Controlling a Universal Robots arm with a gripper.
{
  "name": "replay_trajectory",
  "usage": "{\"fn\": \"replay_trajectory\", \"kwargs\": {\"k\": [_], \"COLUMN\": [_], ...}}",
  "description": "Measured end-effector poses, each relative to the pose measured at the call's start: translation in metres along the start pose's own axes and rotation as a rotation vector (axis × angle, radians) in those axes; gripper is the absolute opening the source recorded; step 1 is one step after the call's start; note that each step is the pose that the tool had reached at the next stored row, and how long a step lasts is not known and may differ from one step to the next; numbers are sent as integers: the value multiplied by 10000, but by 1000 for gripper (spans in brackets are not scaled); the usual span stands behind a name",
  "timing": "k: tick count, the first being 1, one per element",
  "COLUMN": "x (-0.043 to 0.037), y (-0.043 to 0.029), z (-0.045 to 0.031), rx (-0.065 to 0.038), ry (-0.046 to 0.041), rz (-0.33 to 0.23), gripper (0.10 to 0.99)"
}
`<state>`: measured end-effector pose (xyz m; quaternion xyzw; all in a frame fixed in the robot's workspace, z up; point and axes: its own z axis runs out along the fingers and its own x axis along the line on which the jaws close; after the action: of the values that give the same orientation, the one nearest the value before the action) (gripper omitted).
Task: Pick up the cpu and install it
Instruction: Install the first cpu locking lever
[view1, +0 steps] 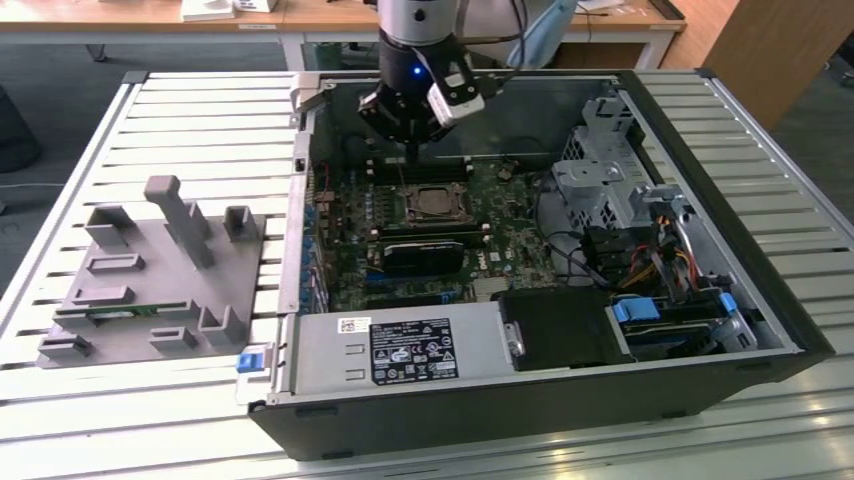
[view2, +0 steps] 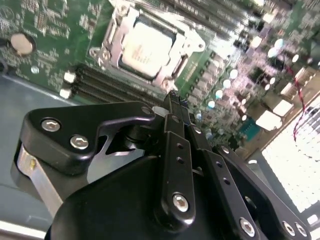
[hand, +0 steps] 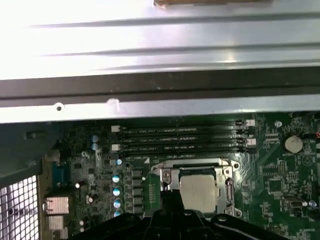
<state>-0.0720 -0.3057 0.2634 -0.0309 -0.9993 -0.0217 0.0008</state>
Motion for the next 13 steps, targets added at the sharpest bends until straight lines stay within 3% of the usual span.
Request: {"fn": "replay_trajectory", "kwargs": {"k": [2,13], "x": [24,218], "y": [-3,-34], "z": [1,19], "rx": [-74,-78], "ry": [1,-24], "rz": [-1,-2], "gripper": [110,110]}}
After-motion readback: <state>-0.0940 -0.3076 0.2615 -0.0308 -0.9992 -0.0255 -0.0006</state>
